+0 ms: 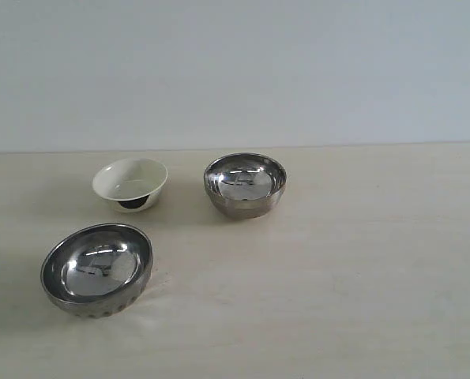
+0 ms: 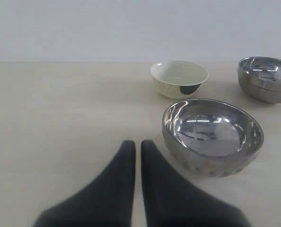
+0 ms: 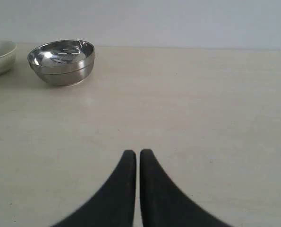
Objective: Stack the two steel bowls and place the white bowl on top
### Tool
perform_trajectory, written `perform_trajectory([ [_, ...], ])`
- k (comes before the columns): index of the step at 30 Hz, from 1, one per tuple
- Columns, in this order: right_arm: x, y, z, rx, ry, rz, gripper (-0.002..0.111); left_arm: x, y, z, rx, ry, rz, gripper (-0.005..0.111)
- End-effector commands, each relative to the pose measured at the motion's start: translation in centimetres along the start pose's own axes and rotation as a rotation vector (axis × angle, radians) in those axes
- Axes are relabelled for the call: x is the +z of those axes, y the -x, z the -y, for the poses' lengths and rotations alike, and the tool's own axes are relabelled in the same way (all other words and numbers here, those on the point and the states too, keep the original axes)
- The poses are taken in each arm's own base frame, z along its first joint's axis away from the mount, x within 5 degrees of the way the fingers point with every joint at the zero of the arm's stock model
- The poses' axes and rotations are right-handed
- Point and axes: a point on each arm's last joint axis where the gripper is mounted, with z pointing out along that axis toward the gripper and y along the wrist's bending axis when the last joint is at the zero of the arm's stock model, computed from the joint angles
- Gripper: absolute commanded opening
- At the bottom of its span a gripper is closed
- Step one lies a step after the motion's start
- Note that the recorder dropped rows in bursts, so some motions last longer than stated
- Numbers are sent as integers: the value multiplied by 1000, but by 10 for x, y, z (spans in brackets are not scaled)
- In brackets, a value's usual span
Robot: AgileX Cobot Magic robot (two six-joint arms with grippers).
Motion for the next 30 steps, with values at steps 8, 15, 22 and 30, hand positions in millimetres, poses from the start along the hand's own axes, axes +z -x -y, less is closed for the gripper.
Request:
perform_trajectory([
  [8, 0, 1, 1, -4, -10, 12, 0, 0, 0, 0, -4, -3, 7, 4],
  [15, 0, 1, 1, -4, -10, 12, 0, 0, 0, 0, -4, -3, 7, 4],
  [22, 0, 1, 1, -4, -10, 12, 0, 0, 0, 0, -4, -3, 7, 4],
  [30, 0, 1, 1, -4, -10, 12, 0, 0, -1, 3, -211, -35, -2, 4],
])
